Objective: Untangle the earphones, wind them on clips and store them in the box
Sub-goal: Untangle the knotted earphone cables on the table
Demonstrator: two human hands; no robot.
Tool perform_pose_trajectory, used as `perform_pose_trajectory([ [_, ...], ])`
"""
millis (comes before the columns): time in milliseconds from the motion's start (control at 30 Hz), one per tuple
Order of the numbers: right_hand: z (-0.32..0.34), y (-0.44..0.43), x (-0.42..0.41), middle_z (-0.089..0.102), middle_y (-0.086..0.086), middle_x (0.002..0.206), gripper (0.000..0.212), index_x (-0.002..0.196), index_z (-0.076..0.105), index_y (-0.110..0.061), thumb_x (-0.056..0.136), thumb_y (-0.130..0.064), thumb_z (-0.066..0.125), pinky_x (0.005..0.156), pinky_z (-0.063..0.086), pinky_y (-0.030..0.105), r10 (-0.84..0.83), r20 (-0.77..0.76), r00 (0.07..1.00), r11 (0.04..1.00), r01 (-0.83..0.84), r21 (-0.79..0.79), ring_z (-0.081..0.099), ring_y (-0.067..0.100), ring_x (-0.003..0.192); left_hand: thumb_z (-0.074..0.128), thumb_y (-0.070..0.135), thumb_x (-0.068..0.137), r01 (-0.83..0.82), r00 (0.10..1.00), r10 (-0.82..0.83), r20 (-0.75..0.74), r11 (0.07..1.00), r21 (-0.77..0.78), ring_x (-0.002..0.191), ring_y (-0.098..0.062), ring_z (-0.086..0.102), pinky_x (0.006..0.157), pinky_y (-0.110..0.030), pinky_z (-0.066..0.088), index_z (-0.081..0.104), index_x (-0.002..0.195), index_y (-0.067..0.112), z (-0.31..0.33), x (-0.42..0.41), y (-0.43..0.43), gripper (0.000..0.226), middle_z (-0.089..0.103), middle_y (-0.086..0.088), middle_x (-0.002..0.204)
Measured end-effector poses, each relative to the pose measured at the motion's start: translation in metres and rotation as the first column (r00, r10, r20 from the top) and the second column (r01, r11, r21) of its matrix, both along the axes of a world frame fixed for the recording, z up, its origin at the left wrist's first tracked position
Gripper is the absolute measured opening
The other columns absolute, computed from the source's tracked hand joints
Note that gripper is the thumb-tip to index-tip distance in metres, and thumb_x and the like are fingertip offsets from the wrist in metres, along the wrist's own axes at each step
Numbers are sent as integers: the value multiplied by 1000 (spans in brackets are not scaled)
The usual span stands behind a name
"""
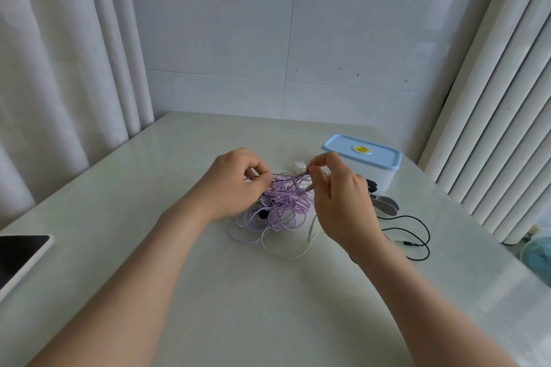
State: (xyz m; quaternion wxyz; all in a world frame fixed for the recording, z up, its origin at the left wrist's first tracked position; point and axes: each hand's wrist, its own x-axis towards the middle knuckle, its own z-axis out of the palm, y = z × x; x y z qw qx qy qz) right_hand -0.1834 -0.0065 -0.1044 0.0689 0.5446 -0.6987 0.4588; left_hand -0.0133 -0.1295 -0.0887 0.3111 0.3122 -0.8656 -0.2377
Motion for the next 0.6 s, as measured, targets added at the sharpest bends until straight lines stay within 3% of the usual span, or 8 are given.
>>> perform_pose_trajectory([
  [67,0,0,-2,54,-19,55,10,103,63,-19,107,-21,54,73,40,39,-8,-20,1000,1000,8,-7,46,13,56,72,29,95,-20,999,18,-49,999,-29,87,-4,62,71,-7,37,72,82,30,0,0,-2,13,62,11,102],
  [167,-1,0,-5,48,-11,47,11,92,66,-19,102,-22,62,71,47,38,-82,-103,991,997,81,-15,44,16,50,70,28,97,-15,991,5,-131,997,-74,83,-6,61,74,-14,43,71,85,31,1,0,-2,13,59,11,101],
  [300,0,2,-2,63,-5,78,9,86,70,-18,94,-21,67,74,54,41,-101,-117,988,991,90,-94,61,19,75,64,27,103,61,973,-68,-222,997,-39,73,-2,63,72,-20,47,73,92,22,2,-2,-1,15,71,13,85],
  [467,-2,-1,-2,69,-10,80,9,90,68,-20,98,-20,65,75,54,38,-24,-84,996,997,18,-71,64,13,74,68,26,102,154,947,-122,-299,984,87,82,-15,74,83,-36,59,75,91,20,2,-1,-3,14,77,5,84],
  [600,-4,-2,2,65,-13,98,17,102,75,-26,104,-30,58,84,47,31,48,-45,998,997,-50,-53,61,4,89,68,21,101,178,944,-136,-299,977,120,82,-17,75,82,-35,60,77,92,19,2,-3,0,13,78,3,84],
])
